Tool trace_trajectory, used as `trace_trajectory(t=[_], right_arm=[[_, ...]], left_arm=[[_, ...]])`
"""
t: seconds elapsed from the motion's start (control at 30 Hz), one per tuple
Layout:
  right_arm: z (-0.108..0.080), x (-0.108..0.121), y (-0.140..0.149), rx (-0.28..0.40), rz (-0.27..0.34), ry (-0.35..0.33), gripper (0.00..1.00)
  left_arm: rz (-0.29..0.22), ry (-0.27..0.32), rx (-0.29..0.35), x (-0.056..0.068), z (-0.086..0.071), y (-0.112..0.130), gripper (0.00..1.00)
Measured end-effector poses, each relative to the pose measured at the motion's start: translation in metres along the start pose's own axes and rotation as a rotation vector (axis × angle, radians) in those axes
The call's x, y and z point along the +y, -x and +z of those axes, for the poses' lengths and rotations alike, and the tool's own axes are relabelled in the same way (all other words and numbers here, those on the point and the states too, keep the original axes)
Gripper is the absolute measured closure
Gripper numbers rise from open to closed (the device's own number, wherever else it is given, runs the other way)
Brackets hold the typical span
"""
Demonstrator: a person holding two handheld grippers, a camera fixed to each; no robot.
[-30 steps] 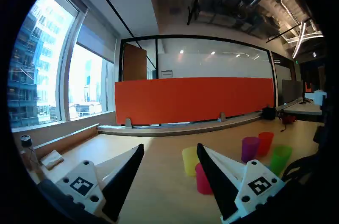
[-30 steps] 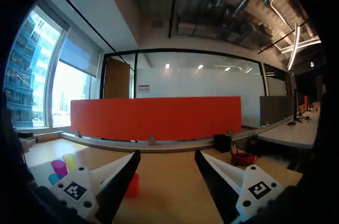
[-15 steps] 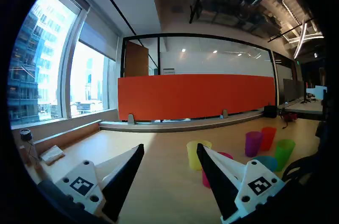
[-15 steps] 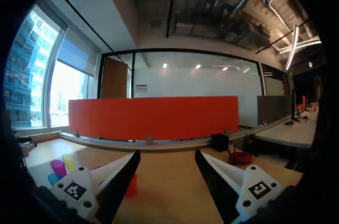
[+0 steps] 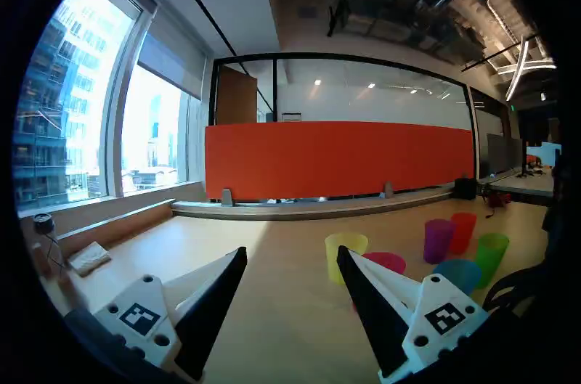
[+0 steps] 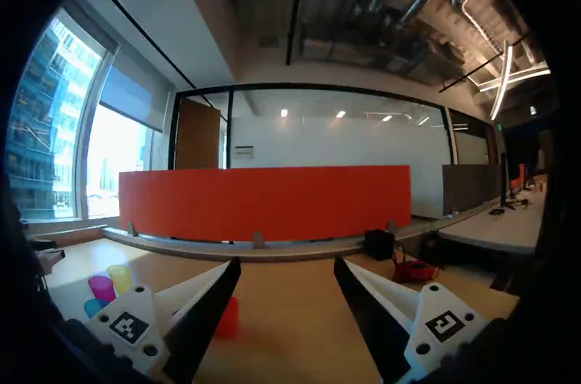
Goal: Pour water
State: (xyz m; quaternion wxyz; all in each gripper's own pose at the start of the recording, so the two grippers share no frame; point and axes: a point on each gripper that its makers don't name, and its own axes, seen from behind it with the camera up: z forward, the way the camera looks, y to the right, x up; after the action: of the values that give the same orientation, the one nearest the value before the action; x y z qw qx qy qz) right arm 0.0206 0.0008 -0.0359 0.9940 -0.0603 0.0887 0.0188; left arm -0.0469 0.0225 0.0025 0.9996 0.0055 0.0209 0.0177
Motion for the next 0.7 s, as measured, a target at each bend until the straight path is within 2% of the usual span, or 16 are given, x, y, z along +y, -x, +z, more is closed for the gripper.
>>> trace_trajectory(t=[0.3, 0.7], right_arm=[[-0.0005, 0.0010, -0.0024, 0.002, -0.004, 0.001, 0.01], [-0.0016, 0.0008, -0.0016, 0.004, -0.004, 0.000, 0.01]], left_arm=[[-0.017, 0.003, -0.010, -0.0009, 0.0021, 0.0047, 0.08], [-0.016, 0.004, -0.011, -0.0002, 0.0022, 0.0042, 0.08]])
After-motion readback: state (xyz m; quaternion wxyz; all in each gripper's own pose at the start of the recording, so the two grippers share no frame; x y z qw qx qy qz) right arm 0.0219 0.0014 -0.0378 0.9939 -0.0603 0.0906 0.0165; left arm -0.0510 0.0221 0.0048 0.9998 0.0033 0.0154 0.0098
